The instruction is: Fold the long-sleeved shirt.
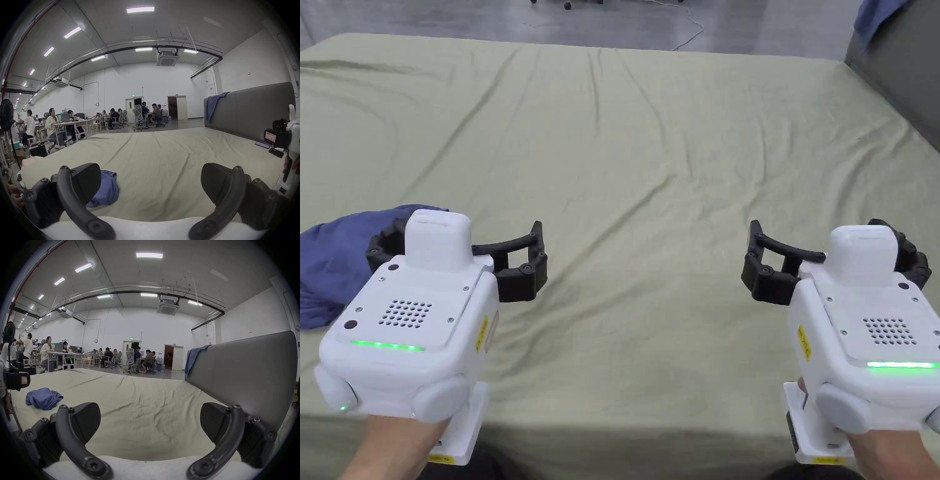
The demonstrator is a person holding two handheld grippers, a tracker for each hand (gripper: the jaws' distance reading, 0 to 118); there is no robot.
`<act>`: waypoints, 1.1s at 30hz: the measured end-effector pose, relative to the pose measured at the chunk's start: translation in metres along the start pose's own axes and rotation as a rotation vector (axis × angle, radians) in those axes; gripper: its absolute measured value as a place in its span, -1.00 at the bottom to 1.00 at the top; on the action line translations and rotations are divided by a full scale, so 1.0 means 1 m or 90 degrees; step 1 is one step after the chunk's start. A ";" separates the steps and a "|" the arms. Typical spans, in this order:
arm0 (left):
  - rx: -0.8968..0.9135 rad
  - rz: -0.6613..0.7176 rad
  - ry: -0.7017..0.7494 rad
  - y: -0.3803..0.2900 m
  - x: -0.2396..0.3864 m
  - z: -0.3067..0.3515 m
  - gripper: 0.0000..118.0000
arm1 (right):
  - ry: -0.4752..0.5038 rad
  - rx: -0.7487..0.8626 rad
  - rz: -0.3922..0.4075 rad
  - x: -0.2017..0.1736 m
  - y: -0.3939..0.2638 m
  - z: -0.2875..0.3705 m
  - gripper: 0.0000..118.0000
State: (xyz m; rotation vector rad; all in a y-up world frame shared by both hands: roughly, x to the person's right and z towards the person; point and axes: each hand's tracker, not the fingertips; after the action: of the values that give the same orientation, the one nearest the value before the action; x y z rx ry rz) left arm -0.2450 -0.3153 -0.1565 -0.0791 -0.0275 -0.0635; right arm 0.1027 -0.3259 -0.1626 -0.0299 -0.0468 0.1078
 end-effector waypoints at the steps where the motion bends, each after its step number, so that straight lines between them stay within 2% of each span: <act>1: 0.001 0.000 0.001 0.000 0.000 0.000 1.00 | -0.004 0.001 0.001 0.000 0.000 0.000 1.00; 9: 0.004 0.008 -0.005 0.001 -0.001 0.001 1.00 | -0.013 0.002 0.004 -0.001 0.000 -0.001 1.00; 16: 0.030 -0.037 0.013 0.001 0.005 0.004 1.00 | -0.011 0.018 0.005 -0.002 0.000 0.002 1.00; 23: 0.024 -0.013 0.009 0.005 0.003 0.004 1.00 | -0.013 0.022 0.023 -0.004 0.002 0.003 1.00; 33: 0.028 -0.012 -0.005 0.005 0.003 0.005 1.00 | -0.013 0.004 0.006 0.000 0.002 0.000 1.00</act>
State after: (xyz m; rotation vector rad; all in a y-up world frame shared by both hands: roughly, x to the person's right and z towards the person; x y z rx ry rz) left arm -0.2423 -0.3099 -0.1514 -0.0354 -0.0376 -0.0818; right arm 0.1027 -0.3238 -0.1623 -0.0222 -0.0670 0.1185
